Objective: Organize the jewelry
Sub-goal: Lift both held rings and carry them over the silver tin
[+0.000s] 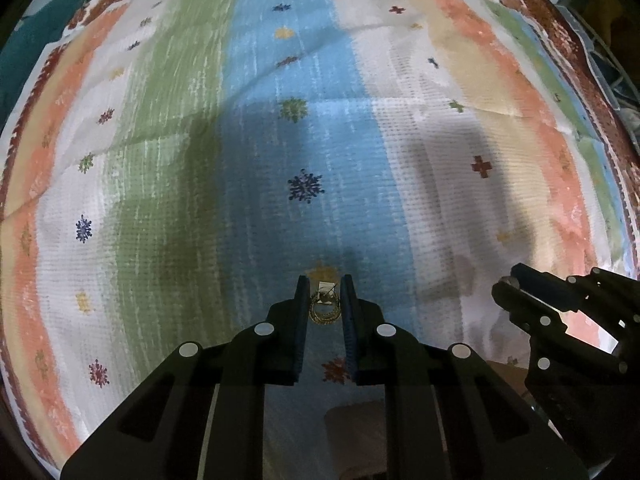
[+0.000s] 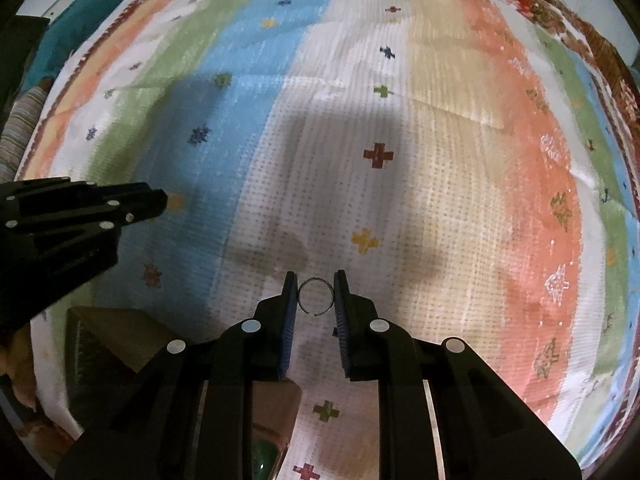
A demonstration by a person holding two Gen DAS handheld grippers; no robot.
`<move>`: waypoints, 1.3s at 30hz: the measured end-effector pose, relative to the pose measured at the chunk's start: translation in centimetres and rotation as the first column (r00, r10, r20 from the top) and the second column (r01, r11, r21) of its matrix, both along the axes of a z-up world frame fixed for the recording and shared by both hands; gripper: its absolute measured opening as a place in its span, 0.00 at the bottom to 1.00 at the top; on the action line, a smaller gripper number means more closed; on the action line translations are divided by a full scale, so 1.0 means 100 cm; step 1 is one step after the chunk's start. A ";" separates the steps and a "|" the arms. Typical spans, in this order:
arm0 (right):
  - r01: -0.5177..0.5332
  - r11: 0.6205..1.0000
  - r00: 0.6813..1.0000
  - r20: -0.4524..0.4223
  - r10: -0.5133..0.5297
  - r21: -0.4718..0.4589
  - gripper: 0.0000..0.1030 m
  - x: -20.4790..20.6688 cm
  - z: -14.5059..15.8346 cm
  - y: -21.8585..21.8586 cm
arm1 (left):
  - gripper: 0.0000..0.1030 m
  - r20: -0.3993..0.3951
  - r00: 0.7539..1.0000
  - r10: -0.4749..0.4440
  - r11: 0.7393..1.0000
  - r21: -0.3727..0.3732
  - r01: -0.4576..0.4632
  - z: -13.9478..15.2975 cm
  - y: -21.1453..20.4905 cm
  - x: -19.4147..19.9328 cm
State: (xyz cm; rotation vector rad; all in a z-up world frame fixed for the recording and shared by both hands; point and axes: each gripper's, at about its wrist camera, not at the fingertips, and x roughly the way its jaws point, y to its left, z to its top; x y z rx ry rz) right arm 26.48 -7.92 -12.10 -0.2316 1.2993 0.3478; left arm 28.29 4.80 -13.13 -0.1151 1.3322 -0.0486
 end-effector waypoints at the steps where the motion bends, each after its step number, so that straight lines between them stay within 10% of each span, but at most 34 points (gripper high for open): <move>1: -0.003 1.000 1.000 0.007 0.003 0.002 0.19 -0.002 0.003 0.000 | 0.15 0.005 1.000 -0.002 1.000 -0.006 0.002 0.001 0.000 -0.002; 39: 0.024 0.996 0.961 0.274 -0.045 0.081 0.19 -0.066 0.087 -0.013 | 0.15 0.263 0.965 0.006 0.998 -0.063 0.011 0.108 -0.014 -0.078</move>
